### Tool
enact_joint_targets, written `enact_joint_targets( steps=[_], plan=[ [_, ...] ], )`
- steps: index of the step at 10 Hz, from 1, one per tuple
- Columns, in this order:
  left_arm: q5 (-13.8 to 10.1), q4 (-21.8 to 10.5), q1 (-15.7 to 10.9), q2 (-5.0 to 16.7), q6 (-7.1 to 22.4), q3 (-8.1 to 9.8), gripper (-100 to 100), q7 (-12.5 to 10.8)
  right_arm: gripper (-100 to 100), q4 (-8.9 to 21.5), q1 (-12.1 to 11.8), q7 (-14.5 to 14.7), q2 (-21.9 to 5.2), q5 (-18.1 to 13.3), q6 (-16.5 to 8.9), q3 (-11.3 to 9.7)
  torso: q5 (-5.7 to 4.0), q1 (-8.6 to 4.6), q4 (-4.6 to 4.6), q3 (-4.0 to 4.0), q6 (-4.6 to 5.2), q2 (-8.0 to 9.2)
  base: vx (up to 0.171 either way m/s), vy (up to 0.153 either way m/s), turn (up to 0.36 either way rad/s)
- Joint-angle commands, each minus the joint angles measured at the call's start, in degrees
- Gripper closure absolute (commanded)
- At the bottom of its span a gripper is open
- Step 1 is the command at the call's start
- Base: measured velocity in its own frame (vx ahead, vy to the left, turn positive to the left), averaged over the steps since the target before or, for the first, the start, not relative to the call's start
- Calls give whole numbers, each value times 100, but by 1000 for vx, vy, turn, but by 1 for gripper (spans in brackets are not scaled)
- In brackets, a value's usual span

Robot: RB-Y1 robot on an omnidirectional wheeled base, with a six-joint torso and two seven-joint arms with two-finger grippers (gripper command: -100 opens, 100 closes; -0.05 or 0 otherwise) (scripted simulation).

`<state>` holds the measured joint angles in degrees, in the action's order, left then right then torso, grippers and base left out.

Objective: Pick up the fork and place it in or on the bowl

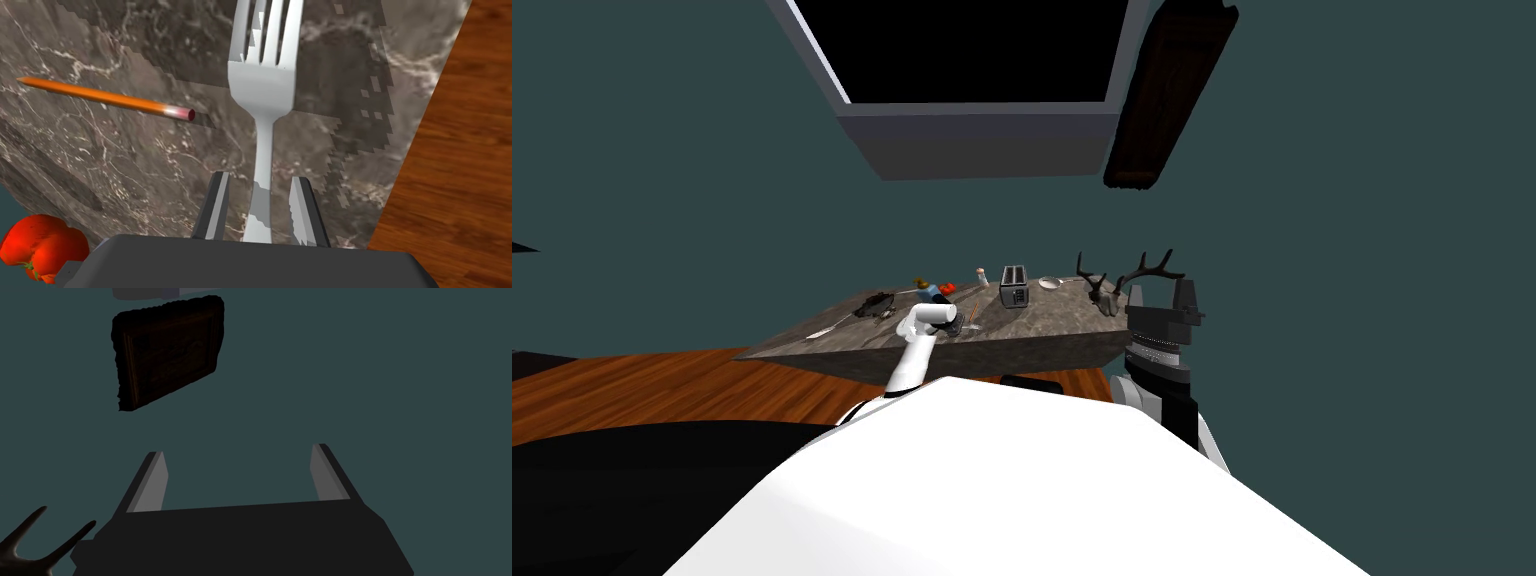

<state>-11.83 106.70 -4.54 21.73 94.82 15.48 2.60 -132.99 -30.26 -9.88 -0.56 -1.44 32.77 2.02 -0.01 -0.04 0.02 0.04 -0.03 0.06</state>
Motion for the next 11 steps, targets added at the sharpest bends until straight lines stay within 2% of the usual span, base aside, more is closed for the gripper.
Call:
enact_joint_targets(
  steps=[1, 4, 5, 8, 11],
  plan=[
    [-91, 34, -58, 187, -15, 10, 100, -40, 0, 0, 0, 0, 0, 0, 0, 0, 0, 0, 0, 0, 0, 0, -75, 43, 22],
    [-250, 62, -147, 476, -23, 34, 100, -102, 0, 0, 2, 0, -1, 0, 0, 0, 3, 34, 16, 38, -8, 64, -139, 71, 11],
    [-348, 73, -204, 639, -19, 53, 100, -136, 0, 1, 1, 0, -1, 0, 0, 0, 2, 34, 18, 37, -7, 58, -107, 75, -10],
    [-505, 76, -298, 884, 1, 94, 100, -184, 0, 0, 1, 0, -1, 0, 0, 0, -15, 65, 31, 39, -27, 48, -92, 69, -15],
    [-743, 54, -475, 1227, 53, 178, 100, -243, 0, 0, 1, 0, 0, 0, 0, 0, -32, 124, 44, 32, -48, 22, -74, 68, -36]
  ],
)
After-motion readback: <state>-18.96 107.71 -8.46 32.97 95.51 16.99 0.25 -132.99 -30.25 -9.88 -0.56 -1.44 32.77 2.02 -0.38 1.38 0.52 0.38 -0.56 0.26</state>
